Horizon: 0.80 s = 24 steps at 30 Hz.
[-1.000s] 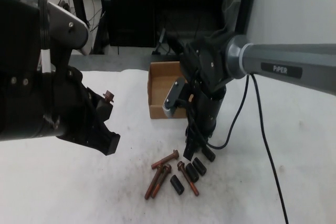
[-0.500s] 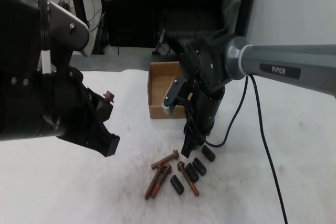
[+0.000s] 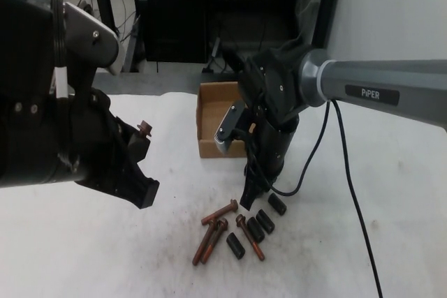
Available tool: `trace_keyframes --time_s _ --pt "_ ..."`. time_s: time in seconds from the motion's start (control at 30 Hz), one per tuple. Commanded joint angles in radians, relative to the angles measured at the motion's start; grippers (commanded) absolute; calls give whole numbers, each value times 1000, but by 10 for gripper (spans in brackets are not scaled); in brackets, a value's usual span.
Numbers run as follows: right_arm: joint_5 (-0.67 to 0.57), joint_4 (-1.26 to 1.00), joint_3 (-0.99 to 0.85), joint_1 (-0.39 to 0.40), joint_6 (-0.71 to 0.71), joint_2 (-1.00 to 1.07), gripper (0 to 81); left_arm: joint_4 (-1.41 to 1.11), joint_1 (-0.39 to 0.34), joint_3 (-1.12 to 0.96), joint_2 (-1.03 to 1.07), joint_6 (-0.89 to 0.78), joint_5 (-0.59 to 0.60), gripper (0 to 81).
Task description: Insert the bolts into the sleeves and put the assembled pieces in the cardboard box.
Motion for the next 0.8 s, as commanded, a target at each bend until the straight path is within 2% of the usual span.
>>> trace_keyframes --time_s 0.0,0.17,0.33,0.57,0.63,0.7,0.77 --pt "-8 43 -1 -2 5 5 209 -6 2 -2 -10 0 -5 3" --pt "-8 71 -1 -2 5 5 227 -6 2 -2 -10 0 -5 3" --pt "-8 76 -1 -2 5 5 350 -6 2 -2 -10 0 -5 3" --pt "-8 78 -1 -2 5 7 350 -6 2 -2 -10 0 -5 3" --pt "-8 78 -1 -2 5 7 312 -6 2 -2 -10 0 -5 3" --pt "-8 78 -1 -2 5 7 209 -6 2 -2 -10 0 -5 3" --pt "-8 80 -1 -2 5 7 63 -6 2 -2 -10 0 -5 3"
